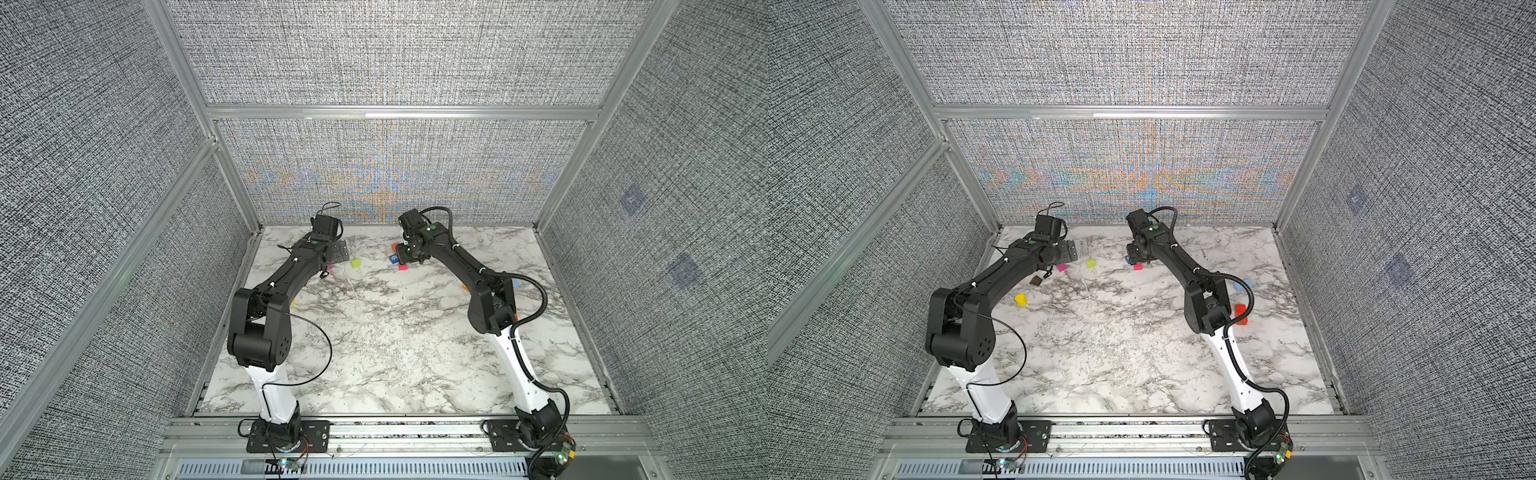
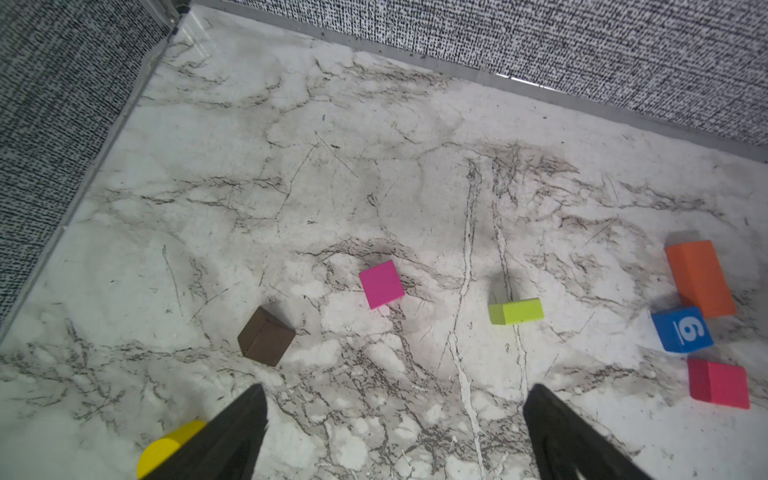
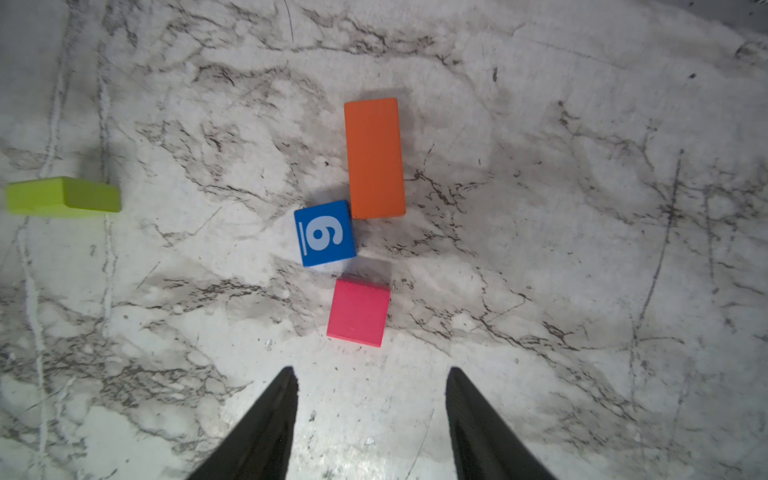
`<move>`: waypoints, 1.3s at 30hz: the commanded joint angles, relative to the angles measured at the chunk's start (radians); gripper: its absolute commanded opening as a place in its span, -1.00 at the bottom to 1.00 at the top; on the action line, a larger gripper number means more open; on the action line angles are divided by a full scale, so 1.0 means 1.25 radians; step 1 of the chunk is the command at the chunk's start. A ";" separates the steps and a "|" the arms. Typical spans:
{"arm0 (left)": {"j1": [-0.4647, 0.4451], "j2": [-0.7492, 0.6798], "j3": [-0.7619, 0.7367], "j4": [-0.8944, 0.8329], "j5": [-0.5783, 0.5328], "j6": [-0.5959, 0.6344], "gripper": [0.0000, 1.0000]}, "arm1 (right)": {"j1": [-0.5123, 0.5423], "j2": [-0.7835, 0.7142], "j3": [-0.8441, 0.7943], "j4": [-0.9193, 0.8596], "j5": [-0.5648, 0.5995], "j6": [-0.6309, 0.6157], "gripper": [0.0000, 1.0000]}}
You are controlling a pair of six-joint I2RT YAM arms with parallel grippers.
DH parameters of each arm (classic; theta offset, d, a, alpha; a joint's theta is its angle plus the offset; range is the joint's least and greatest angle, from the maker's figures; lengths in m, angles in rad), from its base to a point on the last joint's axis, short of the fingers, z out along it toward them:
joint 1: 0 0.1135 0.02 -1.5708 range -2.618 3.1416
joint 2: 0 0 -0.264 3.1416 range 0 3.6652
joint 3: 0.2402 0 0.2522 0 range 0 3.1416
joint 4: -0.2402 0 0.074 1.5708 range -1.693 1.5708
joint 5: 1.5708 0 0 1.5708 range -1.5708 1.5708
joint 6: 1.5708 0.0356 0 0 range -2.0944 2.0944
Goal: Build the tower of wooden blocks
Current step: 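Grasp the magenta cube with the right gripper while the left arm moves forward, then lift the magenta cube toward the left gripper while the left gripper approaches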
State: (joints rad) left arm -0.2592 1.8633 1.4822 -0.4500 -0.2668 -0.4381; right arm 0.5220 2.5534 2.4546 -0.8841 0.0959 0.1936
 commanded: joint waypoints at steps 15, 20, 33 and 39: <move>0.001 0.007 -0.019 0.004 0.016 -0.002 0.97 | 0.019 0.101 0.111 -0.051 0.027 0.054 0.20; 0.001 0.006 -0.022 0.009 0.023 -0.002 0.97 | 0.019 0.125 0.129 -0.053 0.030 0.064 0.14; 0.001 0.003 -0.030 0.019 0.034 -0.002 0.97 | 0.018 0.161 0.159 -0.035 0.031 0.076 -0.12; 0.001 0.001 -0.031 0.020 0.038 -0.003 0.97 | 0.019 0.150 0.154 -0.034 0.036 0.062 -0.29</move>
State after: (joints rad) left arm -0.2592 1.8729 1.4437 -0.4431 -0.2306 -0.4442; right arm 0.5426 2.7525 2.6480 -0.9211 0.1310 0.2802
